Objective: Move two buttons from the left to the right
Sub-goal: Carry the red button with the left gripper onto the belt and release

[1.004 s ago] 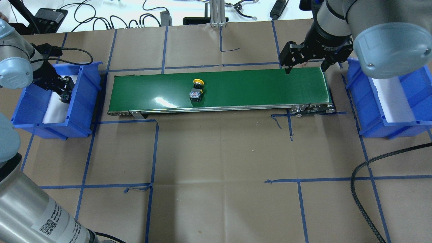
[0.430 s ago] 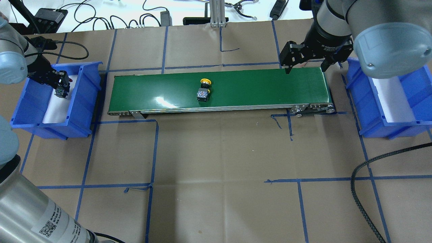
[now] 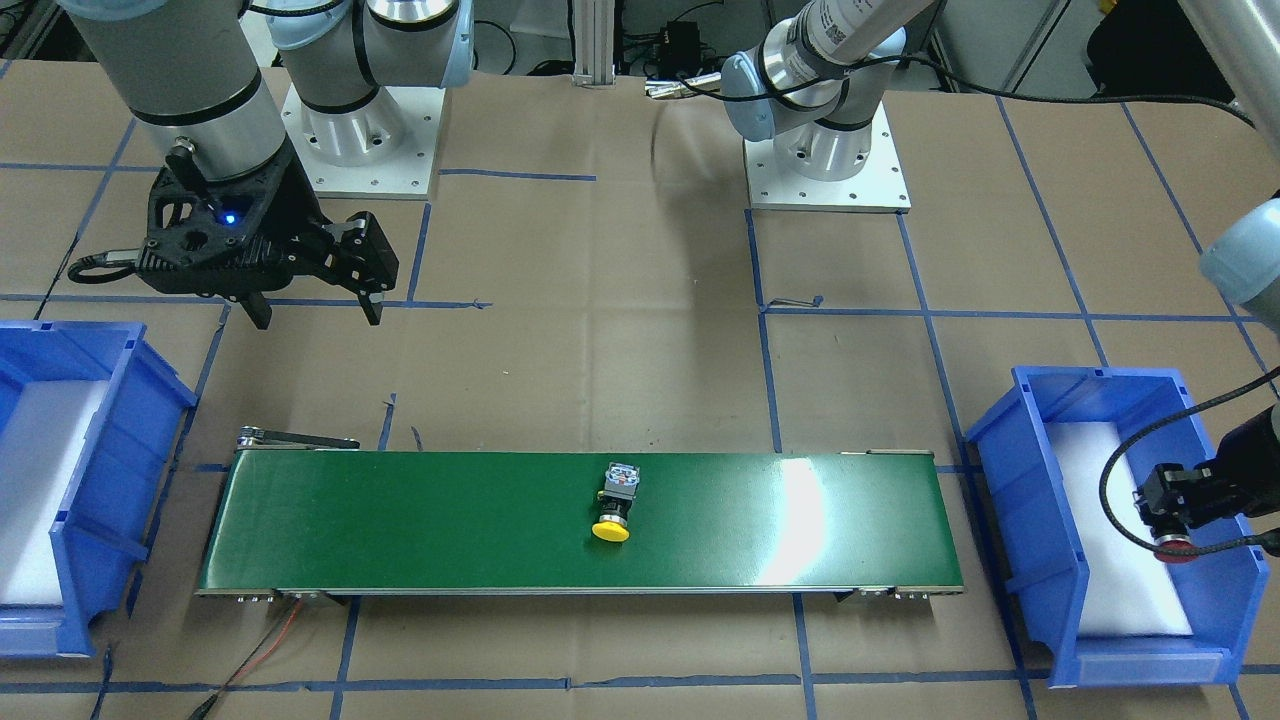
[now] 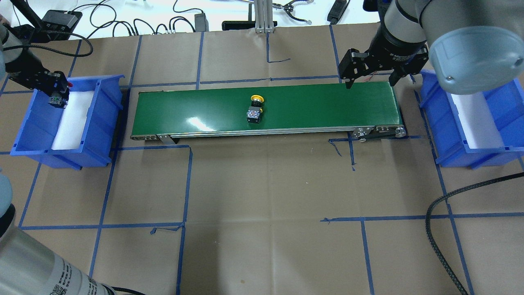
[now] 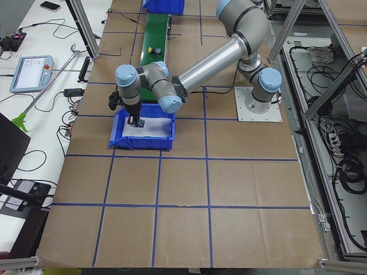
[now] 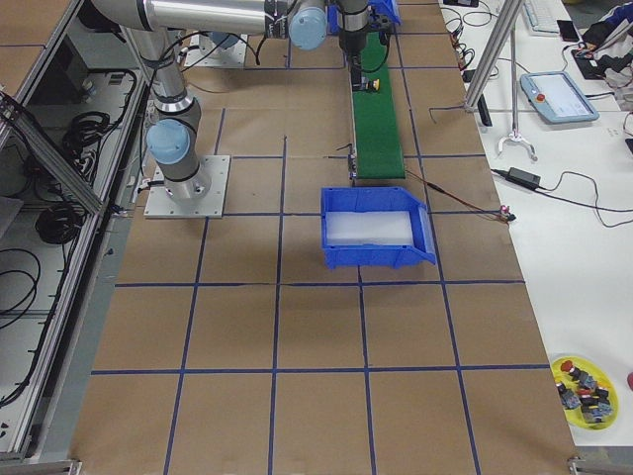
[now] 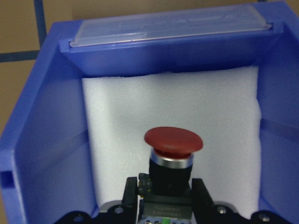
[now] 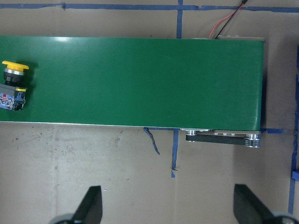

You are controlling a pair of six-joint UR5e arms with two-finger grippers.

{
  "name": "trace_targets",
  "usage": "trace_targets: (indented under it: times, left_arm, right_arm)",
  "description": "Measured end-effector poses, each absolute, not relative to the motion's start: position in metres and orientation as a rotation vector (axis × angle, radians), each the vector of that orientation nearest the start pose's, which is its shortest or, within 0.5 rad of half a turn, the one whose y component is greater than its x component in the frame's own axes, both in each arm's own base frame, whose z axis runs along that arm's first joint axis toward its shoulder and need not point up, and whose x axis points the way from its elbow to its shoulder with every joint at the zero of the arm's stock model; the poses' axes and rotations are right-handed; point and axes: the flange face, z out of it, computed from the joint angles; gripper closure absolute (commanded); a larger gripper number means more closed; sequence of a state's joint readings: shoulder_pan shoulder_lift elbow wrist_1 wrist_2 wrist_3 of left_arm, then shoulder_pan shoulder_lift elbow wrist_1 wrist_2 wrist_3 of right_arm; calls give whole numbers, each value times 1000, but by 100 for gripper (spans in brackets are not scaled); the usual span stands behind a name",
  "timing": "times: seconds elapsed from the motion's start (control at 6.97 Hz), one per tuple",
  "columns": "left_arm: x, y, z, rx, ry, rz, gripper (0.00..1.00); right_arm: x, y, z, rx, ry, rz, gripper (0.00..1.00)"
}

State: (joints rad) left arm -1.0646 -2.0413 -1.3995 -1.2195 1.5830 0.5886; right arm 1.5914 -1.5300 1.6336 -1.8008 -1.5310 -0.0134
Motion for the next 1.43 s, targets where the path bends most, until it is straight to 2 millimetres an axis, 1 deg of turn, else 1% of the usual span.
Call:
trace_targets:
  times: [0.14,0.29,0.43,0.57,0.72,0.86,1.15,1.29,1.43]
  left_arm:
    - [207,-646,361,125,3107,-40,95]
    - [204,-642,384,122,3116,-15,95]
    - [201,-640,397,107,3124,4,95]
    - [196,-639,402,69,3130,19,95]
    - [187,-640,401,14,3136,31,95]
    - [163,-646,398,-34,3139,40,95]
    - [89,-662,389,-111,3136,52,95]
    - [48,-668,382,-148,3135,65,95]
    - [14,-669,371,-182,3137,91,95]
  right_arm:
    - [148,-516,461,-56,3095,-196,0]
    - [148,-516,461,-56,3095,-197,0]
    - [148,-516,461,-56,3095,-197,0]
    - [148,-516,461,-55,3095,-195,0]
    - [148,-516,461,-54,3095,-195,0]
    - [148,-516,460,-54,3095,-194,0]
    - [148,-516,460,-54,3095,-193,0]
    - [148,-516,459,-55,3096,-190,0]
    - [148,-519,454,-60,3098,-180,0]
